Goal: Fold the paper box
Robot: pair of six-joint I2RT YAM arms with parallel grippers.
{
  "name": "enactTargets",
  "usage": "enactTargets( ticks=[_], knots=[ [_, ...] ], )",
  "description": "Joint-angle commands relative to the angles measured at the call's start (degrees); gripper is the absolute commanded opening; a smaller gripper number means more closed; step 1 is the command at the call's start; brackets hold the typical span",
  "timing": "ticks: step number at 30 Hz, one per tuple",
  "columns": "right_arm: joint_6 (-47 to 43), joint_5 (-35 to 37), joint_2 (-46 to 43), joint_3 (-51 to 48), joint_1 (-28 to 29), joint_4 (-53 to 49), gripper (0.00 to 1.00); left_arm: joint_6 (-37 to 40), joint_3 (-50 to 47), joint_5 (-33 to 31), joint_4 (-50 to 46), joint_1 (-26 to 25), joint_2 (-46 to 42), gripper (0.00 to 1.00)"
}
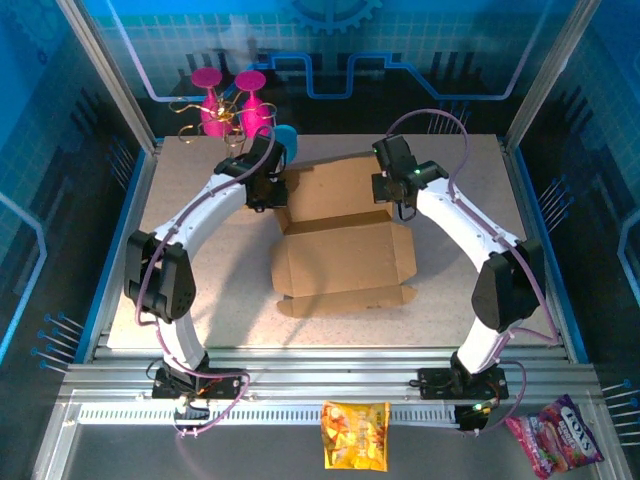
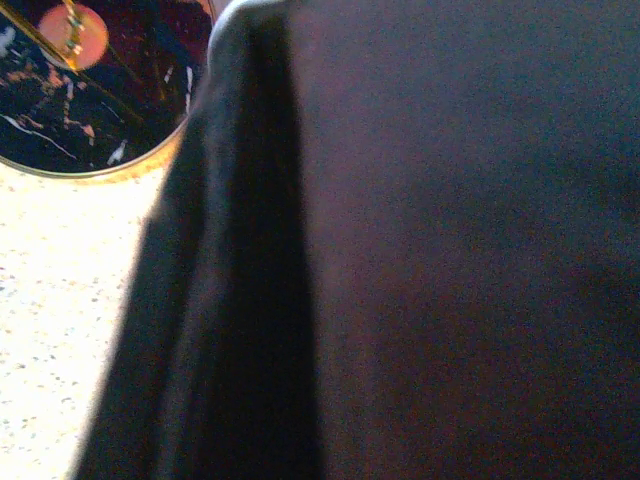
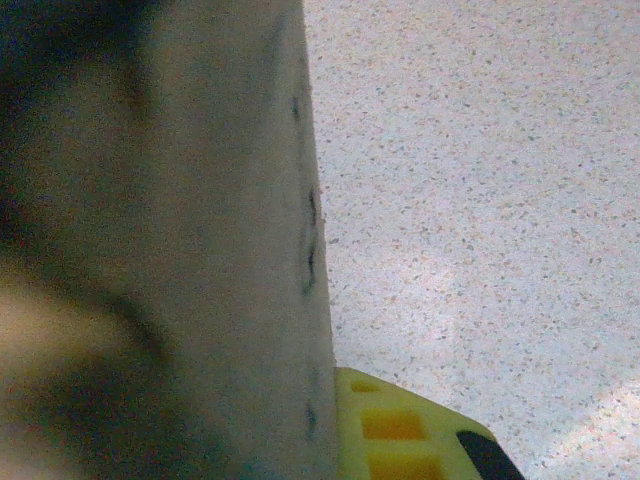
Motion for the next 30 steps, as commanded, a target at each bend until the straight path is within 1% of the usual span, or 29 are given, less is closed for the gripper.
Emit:
enactTargets(
  ticks=[1,5,11,14,15,16,19,20,23,28,30],
  knots=[
    [-1.87,-3.54,-0.01,-0.48,-1.69,2.28,0.00,0.78,-0.60,6.23,4.56,0.24,-1.08,0.21],
    [-1.95,-5.27,0.25,-0.18,-2.74,2.38,0.00,0.33,-1.63,8.21,6.21,0.68,-0.22,0.23],
    [-2.37,-7.50,0.54,0.14,-3.33,2.38,0.00,-0.02,-1.90,9.26,8.04,0.68,1.39,0.25],
    [-2.13,-8.95,0.72,0.56,-3.74,1.94,0.00,0.12,-2.48,9.54,9.62,0.68,1.72,0.30],
    [-2.05,-9.32,0.79,0.74,-3.86,1.77,0.00,0.17,-2.90,9.76,10.50,0.68,1.73,0.31],
    [-1.96,-9.47,0.98,0.97,-3.95,1.53,0.00,0.08,-3.22,9.88,11.26,0.68,1.76,0.30],
    [-1.87,-9.81,1.21,1.41,-4.22,1.25,0.00,-0.09,-3.28,8.95,11.65,0.69,2.63,0.14],
    [-1.79,-9.90,1.26,1.53,-4.40,1.10,0.00,-0.11,-3.48,8.53,11.90,0.68,2.73,0.11],
    [-1.63,-10.09,1.52,1.85,-4.65,0.75,0.00,-0.27,-3.57,5.93,11.59,0.59,2.91,0.07],
    [-0.88,-9.55,1.35,2.07,-4.73,0.59,0.00,0.27,-3.18,0.53,9.36,0.07,3.29,0.07],
    [-0.26,-8.56,1.43,2.62,-4.52,-0.18,0.00,-0.16,-2.43,-2.86,7.48,-0.49,3.64,0.02]
  ],
)
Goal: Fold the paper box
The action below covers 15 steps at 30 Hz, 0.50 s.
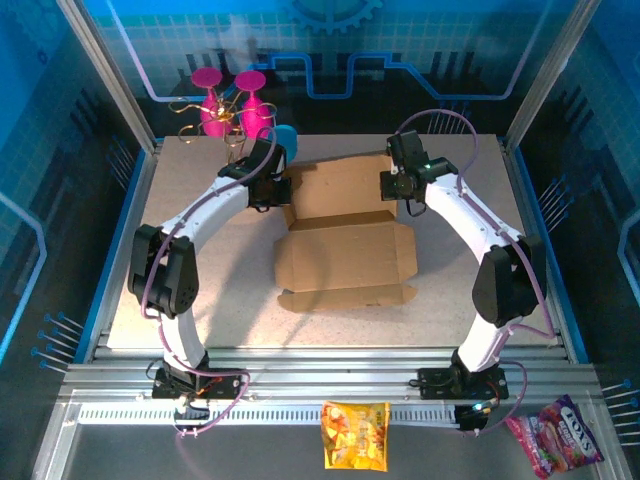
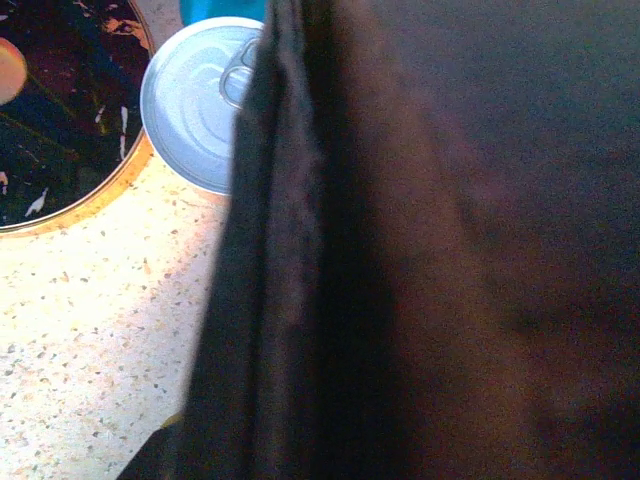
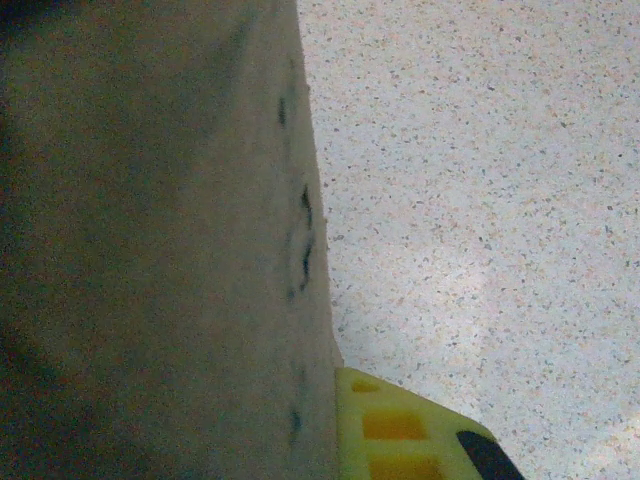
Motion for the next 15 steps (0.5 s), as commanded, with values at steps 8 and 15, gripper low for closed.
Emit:
enactTargets(
  ticks=[8,15],
  knots=[
    [4.30,2.61,1.29,4.59,2.26,-4.17,0.00,-2.18,3.79,-16.15,-8.05,-4.58,3.41,0.00],
    [3.00,-0.85,0.46,3.77,1.44,-1.87,0.00,-1.66,0.14,-7.21,-1.20,-3.65,0.16,0.20]
  ],
)
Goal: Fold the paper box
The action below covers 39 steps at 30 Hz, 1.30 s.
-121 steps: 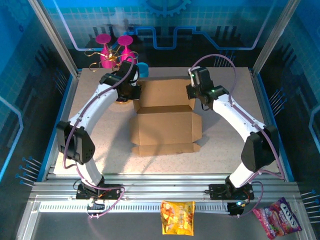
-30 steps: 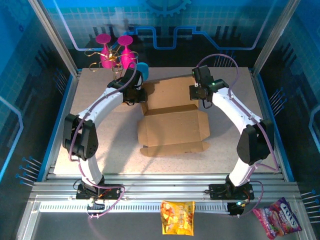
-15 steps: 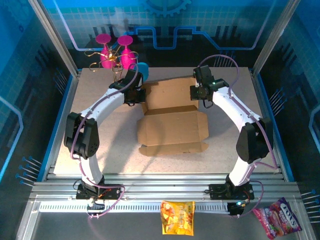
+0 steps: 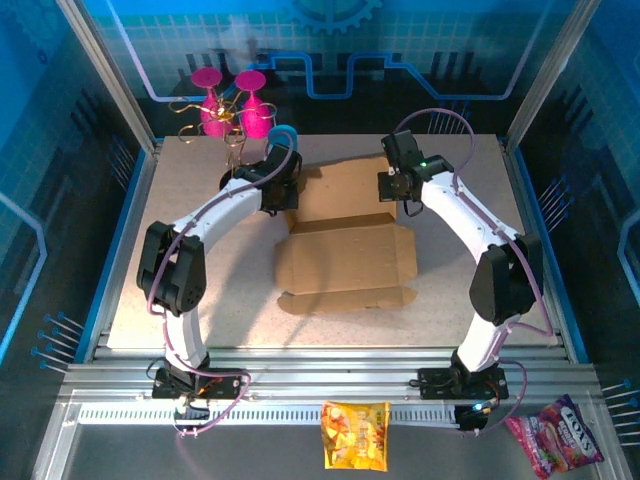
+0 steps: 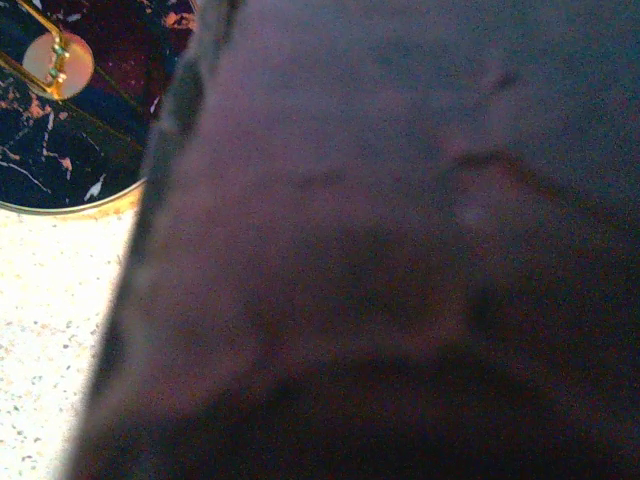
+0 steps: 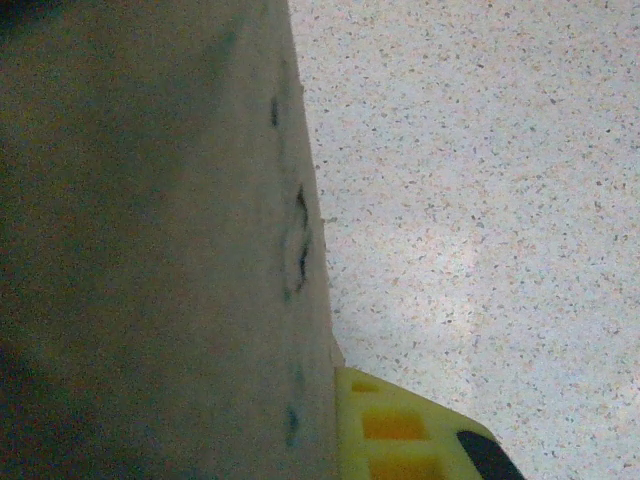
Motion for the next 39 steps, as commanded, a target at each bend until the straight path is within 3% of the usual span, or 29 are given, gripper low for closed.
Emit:
enactTargets(
  ticks=[1,3,7,15,19,23,27,30,33,37,39],
  knots=[
    [0.71,-3.77,-0.64,1.43,-0.25,2.16,0.00,0.79,-1.62,4.72,2.29,0.32,-2.44,0.26],
    [0.62,-4.20,-0.72,1.16,-0.64,2.16,0.00,0.58,-2.59,7.86,4.05,0.50,-3.42,0.37],
    [0.53,-4.62,-1.26,0.45,-1.53,2.38,0.00,-0.77,-4.70,12.49,6.83,0.68,-6.45,0.47],
    [0.68,-6.01,-1.81,-0.47,-3.27,2.56,0.00,-0.73,-4.44,10.57,1.07,0.86,-8.14,0.49],
    [0.79,-6.97,-1.62,-0.23,-3.44,2.40,0.00,-0.17,-6.83,11.48,2.84,1.35,-9.19,0.49],
    [0.88,-7.35,-1.52,-0.14,-3.53,2.21,0.00,0.24,-6.55,11.82,3.37,1.74,-7.61,0.43],
    [1.03,-8.04,-1.35,0.03,-3.79,1.94,0.00,0.55,-6.12,11.45,4.55,1.99,-5.79,0.23],
    [1.23,-8.42,-1.48,0.04,-3.85,1.95,0.00,0.90,-5.31,10.35,4.16,2.00,-4.06,0.21],
    [1.32,-8.53,-1.35,0.05,-3.85,1.83,0.00,0.82,-4.96,8.54,3.74,1.91,-2.87,0.19],
    [1.47,-8.33,-1.36,-0.05,-3.81,1.80,0.00,0.93,-4.30,4.00,2.33,1.41,-2.12,0.00],
    [1.73,-7.79,-1.34,0.01,-3.87,1.69,0.00,0.98,-2.81,0.32,-0.04,0.59,-1.57,0.00]
  ],
)
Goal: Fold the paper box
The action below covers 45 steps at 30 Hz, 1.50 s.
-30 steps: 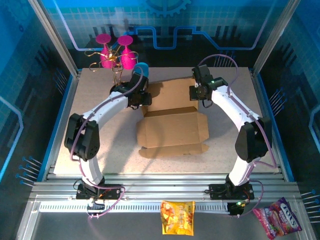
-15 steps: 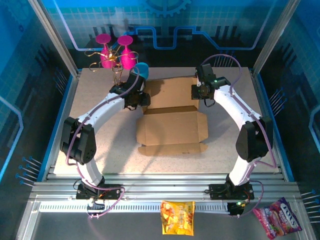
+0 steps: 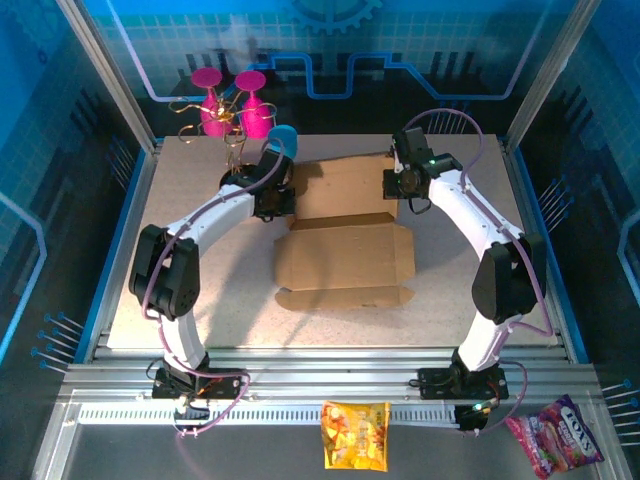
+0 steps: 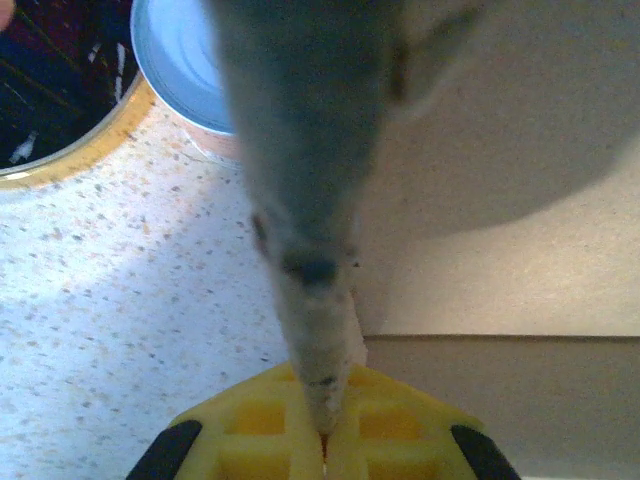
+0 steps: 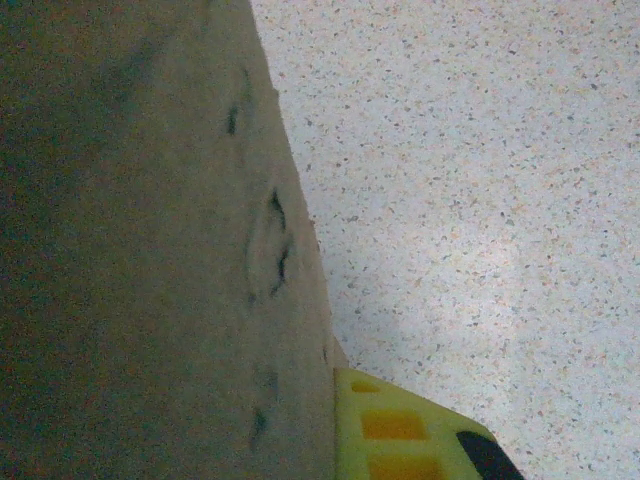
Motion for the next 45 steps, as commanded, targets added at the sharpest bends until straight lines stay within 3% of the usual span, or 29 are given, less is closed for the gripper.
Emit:
enactTargets(
  ticks=[1,10,13,17,21,27,33,39,45],
  knots=[
    [1.88,-0.59,-1.45,0.21,-0.49,0.70,0.00,0.71,3.73,-7.50,-5.22,-1.31,1.35,0.00],
    [4.15,1.18,-1.26,-0.17,0.12,0.19,0.00,0.20,6.54,-11.00,-7.50,-3.96,1.87,0.02],
    [5.08,3.10,-1.17,-0.26,0.03,-0.61,0.00,-0.24,8.74,-10.40,-8.82,-4.44,1.40,0.36],
    [6.93,3.77,-1.95,-2.12,-1.12,-0.21,0.00,-4.07,12.52,-7.96,-11.61,-4.84,-0.89,0.51],
    [9.05,2.42,-2.41,-4.02,-3.78,-0.35,0.00,-12.10,15.92,-4.59,-14.98,-6.07,-4.17,0.79],
    [12.50,1.04,-3.92,-7.84,-9.36,-1.19,0.00,-22.62,16.54,-0.81,-16.72,-8.90,-8.86,0.76],
    [19.18,-4.55,-4.53,-13.90,-20.55,-2.46,0.00,-34.35,6.40,5.80,-14.26,-11.52,-14.40,0.72],
    [22.84,-10.38,-0.63,-16.41,-28.79,-3.87,0.00,-43.77,-10.12,14.44,-0.18,-13.77,-18.22,0.77],
    [27.66,-16.83,4.44,-14.66,-31.44,-6.97,0.00,-53.03,-21.04,20.39,20.41,-17.05,-15.19,0.79]
  ],
)
